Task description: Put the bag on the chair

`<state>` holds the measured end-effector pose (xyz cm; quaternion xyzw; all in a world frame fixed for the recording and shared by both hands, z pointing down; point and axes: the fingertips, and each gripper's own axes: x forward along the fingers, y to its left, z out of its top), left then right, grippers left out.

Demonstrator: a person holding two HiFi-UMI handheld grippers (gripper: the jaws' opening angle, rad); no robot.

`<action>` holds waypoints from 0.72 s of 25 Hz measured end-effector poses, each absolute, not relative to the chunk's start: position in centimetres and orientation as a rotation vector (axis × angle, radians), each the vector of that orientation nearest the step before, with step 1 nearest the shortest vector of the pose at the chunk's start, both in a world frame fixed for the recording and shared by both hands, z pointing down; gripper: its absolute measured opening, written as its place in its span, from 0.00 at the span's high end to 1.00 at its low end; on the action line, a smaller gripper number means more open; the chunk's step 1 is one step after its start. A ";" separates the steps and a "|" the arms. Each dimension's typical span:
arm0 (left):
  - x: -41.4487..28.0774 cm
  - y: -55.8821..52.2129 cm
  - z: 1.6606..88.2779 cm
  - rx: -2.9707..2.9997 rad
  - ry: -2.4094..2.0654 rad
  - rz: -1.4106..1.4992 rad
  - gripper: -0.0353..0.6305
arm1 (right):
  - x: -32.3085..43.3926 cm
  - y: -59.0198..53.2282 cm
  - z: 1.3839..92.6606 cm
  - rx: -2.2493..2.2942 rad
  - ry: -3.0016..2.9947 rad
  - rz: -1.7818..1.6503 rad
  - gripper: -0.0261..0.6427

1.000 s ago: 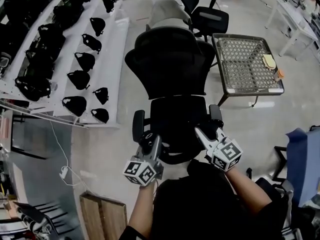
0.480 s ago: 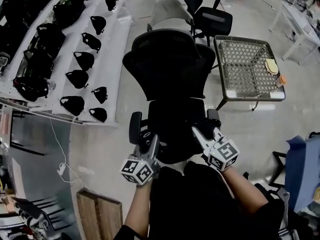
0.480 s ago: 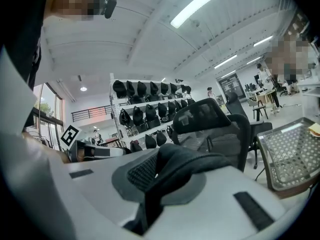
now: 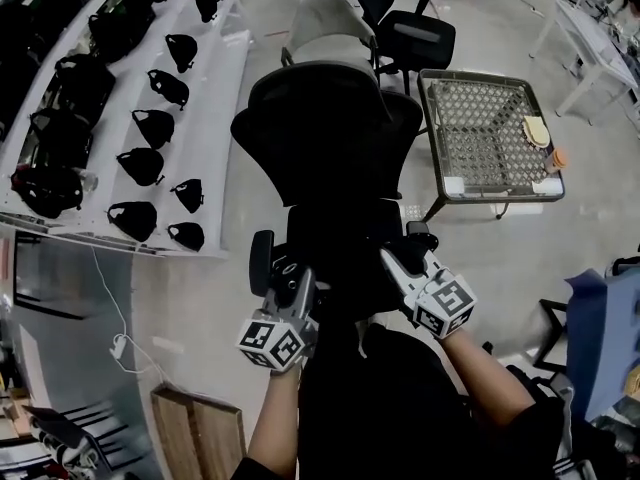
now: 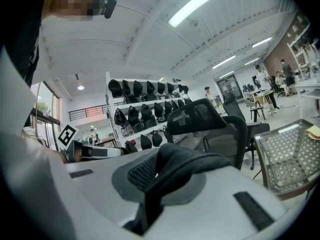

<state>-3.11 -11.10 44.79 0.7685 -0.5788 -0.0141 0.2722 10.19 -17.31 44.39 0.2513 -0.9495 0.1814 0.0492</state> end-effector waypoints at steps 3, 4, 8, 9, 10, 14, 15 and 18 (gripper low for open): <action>-3.3 -12.2 45.5 2.079 -1.543 -0.034 0.92 | 10.3 -18.5 45.1 0.790 -2.877 0.559 0.93; -3.5 -12.5 45.8 2.080 -1.535 -0.036 0.92 | 10.1 -18.8 45.3 0.795 -2.871 0.558 0.93; -4.3 -13.9 46.8 2.082 -1.505 -0.031 0.92 | 9.6 -20.1 46.2 0.830 -2.842 0.583 0.93; -4.4 -14.3 46.9 2.084 -1.495 -0.026 0.92 | 9.5 -20.4 46.4 0.843 -2.833 0.594 0.93; -4.5 -14.7 47.1 2.087 -1.486 -0.022 0.92 | 9.4 -20.7 46.6 0.853 -2.824 0.604 0.93; -5.6 -16.6 47.7 2.094 -1.456 -0.013 0.92 | 8.5 -22.2 47.4 0.873 -2.797 0.611 0.93; -5.9 -17.1 47.8 2.095 -1.448 -0.010 0.92 | 8.2 -22.6 47.6 0.878 -2.789 0.612 0.93; -6.5 -18.7 48.4 2.096 -1.416 0.000 0.91 | 7.4 -23.6 48.3 0.900 -2.757 0.617 0.93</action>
